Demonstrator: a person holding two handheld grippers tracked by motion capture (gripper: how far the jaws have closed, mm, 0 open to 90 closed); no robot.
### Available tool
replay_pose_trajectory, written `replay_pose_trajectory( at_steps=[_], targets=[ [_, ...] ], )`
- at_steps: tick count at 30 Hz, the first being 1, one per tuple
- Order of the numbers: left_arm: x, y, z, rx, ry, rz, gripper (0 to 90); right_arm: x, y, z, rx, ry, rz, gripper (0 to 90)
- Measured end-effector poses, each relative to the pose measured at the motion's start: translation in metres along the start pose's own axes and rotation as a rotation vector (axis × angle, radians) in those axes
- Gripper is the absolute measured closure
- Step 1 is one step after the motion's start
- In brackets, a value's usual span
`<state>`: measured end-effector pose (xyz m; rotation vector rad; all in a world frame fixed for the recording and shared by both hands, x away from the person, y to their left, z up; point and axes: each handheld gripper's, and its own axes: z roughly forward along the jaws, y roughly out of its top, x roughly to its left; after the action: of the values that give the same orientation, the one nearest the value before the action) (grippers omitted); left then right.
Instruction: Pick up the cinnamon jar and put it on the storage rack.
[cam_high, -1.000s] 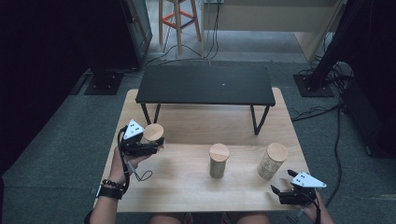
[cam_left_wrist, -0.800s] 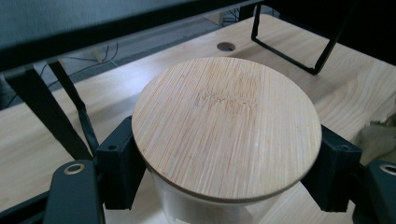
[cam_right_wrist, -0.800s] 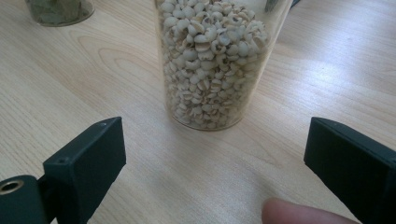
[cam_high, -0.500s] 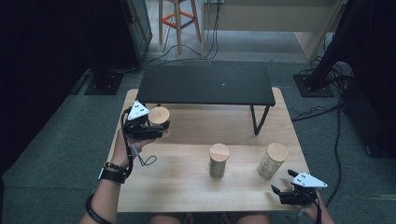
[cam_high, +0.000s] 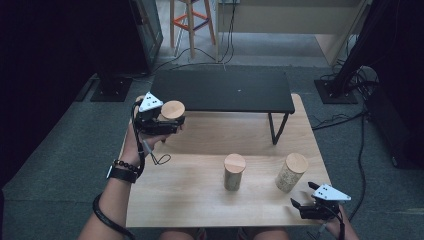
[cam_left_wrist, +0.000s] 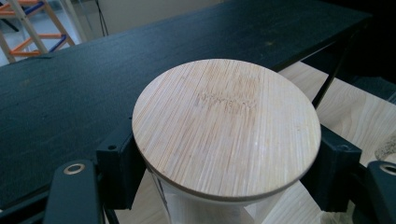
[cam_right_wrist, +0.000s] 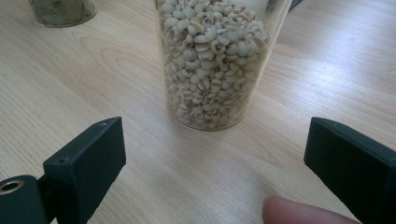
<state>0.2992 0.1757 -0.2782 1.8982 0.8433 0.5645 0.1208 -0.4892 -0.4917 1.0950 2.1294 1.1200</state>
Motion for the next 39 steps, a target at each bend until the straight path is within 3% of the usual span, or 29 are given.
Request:
replay_pose_trajectory(
  at_steps=[20,26,39],
  targets=[
    [0.01,0.042,0.017,0.031,0.011,0.027,25.8,-0.002,0.0,0.0,0.002,0.009,-0.001,5.3],
    [0.011,0.05,0.027,0.045,0.012,0.038,25.8,-0.002,0.0,0.0,0.002,0.009,-0.001,5.2],
    [0.026,0.052,0.055,0.056,0.022,0.006,25.9,0.0,0.0,0.0,0.001,-0.001,0.003,5.2]
  ],
)
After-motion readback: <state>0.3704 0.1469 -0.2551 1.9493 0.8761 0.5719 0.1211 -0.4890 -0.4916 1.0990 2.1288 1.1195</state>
